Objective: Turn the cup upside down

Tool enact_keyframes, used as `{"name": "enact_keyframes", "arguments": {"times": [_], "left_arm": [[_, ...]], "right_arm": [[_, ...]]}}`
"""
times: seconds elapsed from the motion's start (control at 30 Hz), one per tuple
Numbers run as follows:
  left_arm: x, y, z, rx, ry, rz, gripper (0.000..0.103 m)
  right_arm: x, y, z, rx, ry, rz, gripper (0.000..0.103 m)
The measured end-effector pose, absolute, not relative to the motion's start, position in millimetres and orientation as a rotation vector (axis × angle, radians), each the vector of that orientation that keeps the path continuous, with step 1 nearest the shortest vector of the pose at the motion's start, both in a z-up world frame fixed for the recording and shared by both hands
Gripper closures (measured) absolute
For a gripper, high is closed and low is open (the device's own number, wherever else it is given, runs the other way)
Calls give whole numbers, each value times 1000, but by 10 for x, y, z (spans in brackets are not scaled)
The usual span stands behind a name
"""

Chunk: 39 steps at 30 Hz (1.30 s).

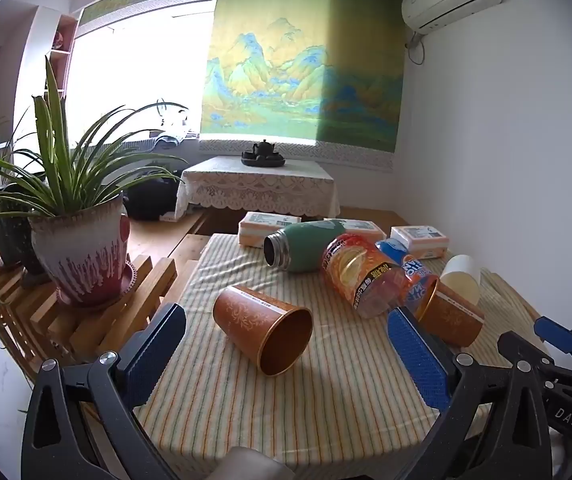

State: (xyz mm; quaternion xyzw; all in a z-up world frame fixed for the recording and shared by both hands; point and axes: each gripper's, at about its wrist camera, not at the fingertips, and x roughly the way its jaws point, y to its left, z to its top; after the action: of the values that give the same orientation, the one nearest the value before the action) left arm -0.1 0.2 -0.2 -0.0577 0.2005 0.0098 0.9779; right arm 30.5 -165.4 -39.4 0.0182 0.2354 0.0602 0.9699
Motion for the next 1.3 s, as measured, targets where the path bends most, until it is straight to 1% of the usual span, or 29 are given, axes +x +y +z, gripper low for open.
{"name": "enact_keyframes", "arguments": {"times": [0.9,1.07,1.3], "left_arm": [[-5,0,-41,-99,413,23,1],[7,8,-59,-90,414,27,1],[14,22,-73,-91,412,31,1]], "right_arm": [[331,-1696,-450,35,486,88,30],[336,-1674,-461,30,487,87,26],[337,-1678,-465,32,487,87,24]]}}
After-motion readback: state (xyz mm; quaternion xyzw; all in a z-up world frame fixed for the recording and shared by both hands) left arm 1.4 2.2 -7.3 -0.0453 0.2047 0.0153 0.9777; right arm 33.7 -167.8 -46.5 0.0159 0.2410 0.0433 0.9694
